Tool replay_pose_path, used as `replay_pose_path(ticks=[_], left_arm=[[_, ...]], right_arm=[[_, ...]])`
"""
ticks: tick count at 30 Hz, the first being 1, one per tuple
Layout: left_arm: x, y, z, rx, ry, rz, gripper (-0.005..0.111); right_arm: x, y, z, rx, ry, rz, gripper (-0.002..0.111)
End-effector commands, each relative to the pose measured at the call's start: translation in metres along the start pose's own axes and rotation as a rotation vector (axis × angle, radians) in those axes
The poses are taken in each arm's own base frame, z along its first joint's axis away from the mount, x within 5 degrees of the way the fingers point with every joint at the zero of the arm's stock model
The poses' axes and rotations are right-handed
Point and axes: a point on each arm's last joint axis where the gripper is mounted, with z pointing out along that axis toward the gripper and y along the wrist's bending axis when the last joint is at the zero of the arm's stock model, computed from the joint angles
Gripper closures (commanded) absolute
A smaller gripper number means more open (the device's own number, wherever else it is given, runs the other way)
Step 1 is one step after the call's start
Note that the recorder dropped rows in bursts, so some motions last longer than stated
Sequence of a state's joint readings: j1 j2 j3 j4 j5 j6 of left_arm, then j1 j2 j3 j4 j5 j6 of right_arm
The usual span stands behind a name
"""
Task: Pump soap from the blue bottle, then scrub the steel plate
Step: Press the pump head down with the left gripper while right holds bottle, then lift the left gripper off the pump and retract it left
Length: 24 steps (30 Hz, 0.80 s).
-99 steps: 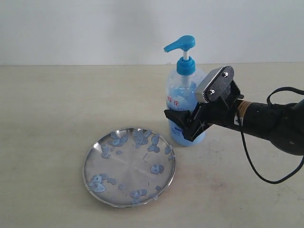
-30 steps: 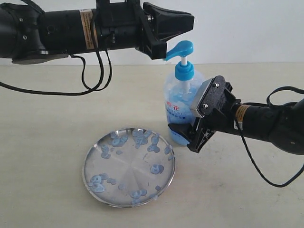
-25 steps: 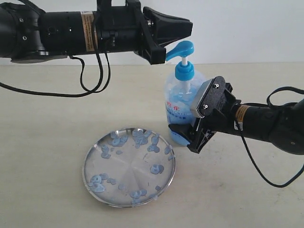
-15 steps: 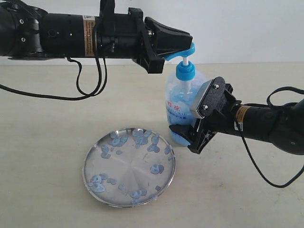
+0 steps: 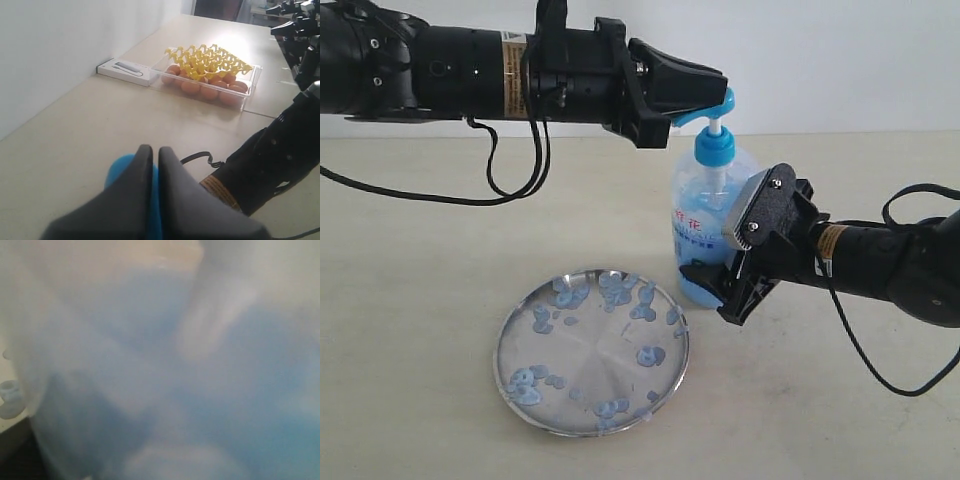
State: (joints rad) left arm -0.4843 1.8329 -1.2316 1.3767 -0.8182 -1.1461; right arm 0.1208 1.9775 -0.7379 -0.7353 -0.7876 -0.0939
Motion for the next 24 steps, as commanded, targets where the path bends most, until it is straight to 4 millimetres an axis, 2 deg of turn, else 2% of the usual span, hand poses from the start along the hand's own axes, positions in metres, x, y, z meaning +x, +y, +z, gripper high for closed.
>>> replay_pose_path(ticks=[1, 4, 14, 18, 24], left_arm=[[0.046, 0.01, 0.013, -0.026, 0.175, -0.025, 0.102], [0.052, 0.011, 0.016, -0.02, 0.184, -0.036, 0.102], [0.05, 0.012, 0.016, -0.032, 0.158, -0.034, 0.102], [0.026, 0.015, 0.01, -0.096, 0.023, -0.025, 0.102], [-0.023, 0.006, -0.01, -0.17, -0.145, 0.093, 0.102]], right_arm=[[0.021, 0.011, 0.0, -0.073, 0.145, -0.061, 0.107], [0.021, 0.011, 0.0, -0.073, 0.145, -0.061, 0.107], [0.021, 0.011, 0.0, -0.073, 0.145, -0.061, 0.107], [0.021, 0.011, 0.0, -0.071, 0.143, -0.041, 0.107], [0.019, 0.007, 0.0, -0.022, 0.128, 0.116, 0.107]])
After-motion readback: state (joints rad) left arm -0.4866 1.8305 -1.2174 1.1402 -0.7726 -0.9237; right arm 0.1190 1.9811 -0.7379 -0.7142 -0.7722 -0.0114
